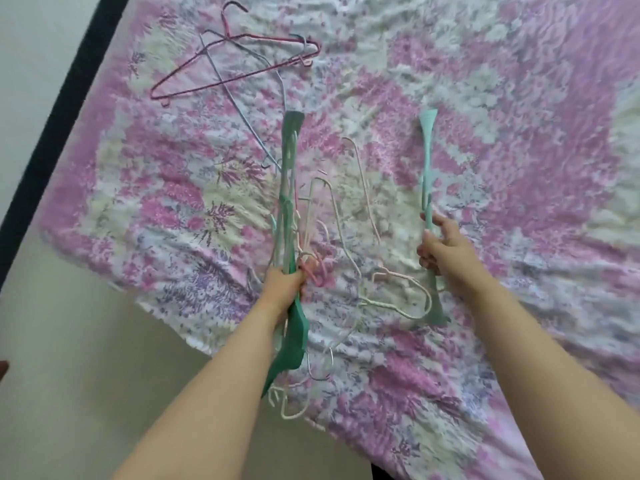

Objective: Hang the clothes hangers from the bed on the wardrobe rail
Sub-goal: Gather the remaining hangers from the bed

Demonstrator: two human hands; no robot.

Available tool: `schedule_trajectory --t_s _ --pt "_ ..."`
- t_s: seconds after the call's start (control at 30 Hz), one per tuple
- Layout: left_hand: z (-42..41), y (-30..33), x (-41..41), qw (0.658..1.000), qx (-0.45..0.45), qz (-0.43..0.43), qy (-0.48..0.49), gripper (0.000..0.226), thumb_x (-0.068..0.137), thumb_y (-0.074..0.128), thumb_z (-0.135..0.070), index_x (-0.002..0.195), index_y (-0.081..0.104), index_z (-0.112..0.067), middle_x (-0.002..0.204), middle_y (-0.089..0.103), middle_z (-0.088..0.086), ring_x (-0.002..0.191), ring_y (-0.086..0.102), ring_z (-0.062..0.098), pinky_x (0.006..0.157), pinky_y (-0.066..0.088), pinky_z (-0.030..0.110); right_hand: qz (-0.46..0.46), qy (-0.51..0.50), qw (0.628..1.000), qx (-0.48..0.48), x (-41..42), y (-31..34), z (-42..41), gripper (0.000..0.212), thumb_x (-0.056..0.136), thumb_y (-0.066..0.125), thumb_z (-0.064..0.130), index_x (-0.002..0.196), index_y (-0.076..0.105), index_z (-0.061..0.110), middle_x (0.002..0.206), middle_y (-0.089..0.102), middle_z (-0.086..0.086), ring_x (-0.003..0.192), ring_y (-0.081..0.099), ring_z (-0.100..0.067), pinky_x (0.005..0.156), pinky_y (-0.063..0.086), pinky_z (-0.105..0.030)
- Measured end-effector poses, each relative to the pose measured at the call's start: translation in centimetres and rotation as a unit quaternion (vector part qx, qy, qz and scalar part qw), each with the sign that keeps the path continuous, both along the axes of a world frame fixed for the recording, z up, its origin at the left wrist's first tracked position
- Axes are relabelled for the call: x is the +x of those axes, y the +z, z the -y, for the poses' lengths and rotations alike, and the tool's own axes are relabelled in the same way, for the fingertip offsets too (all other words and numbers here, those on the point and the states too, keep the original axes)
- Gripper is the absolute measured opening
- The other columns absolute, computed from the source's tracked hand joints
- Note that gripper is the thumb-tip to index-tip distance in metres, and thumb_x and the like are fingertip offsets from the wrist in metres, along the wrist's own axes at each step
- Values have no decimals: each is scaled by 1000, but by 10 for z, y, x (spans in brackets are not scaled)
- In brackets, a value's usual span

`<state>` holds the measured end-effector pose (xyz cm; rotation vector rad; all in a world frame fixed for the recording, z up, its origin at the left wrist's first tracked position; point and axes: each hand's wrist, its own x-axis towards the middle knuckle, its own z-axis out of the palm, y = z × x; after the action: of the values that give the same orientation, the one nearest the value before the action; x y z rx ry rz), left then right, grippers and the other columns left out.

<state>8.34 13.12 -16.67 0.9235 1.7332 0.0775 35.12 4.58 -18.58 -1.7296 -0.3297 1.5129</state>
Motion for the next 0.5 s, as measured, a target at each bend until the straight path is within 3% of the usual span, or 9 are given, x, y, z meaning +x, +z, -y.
schedule_trajectory --t_s 0.13,0.2,0.27,0.33,0.4,0.5 --pt "2 39 -35 994 -39 81 60 20 86 70 -28 85 62 -9 49 47 -2 45 41 13 48 40 26 -52 -39 998 13 -31 35 -6 30 102 40 16 131 46 23 70 42 -2 58 40 -11 47 39 -15" --pt "4 56 -56 983 -54 145 99 24 83 70 -28 97 68 -8 47 46 -3 41 40 10 46 41 24 1 -9 1000 -3 -53 45 -11 34 103 39 19 136 44 22 72 45 -1 58 41 -11 51 40 -18" --pt "9 71 -78 964 -73 217 137 28 83 68 -19 109 70 -12 47 45 -3 40 41 9 44 43 23 113 58 992 -23 -81 51 -11 38 103 37 23 140 39 20 76 51 -1 62 47 -13 59 44 -29" --pt "16 88 -98 944 -84 266 175 21 80 66 -15 100 73 -12 54 48 0 43 47 10 44 46 24 225 138 963 -48 -113 58 -5 31 102 34 27 132 40 18 76 55 -7 64 51 -22 61 44 -39" --pt "24 106 -118 934 -89 295 182 10 81 64 -13 86 73 -12 63 58 2 49 57 12 46 50 24 303 180 932 -80 -148 70 3 23 102 31 30 117 43 16 73 55 -10 65 53 -31 58 40 -41" --pt "34 130 -155 927 -96 329 153 11 72 78 -25 68 72 -17 55 52 -1 45 51 11 45 48 25 304 134 940 -79 -195 85 16 23 102 31 28 101 47 11 81 60 -12 72 56 -34 61 42 -42"
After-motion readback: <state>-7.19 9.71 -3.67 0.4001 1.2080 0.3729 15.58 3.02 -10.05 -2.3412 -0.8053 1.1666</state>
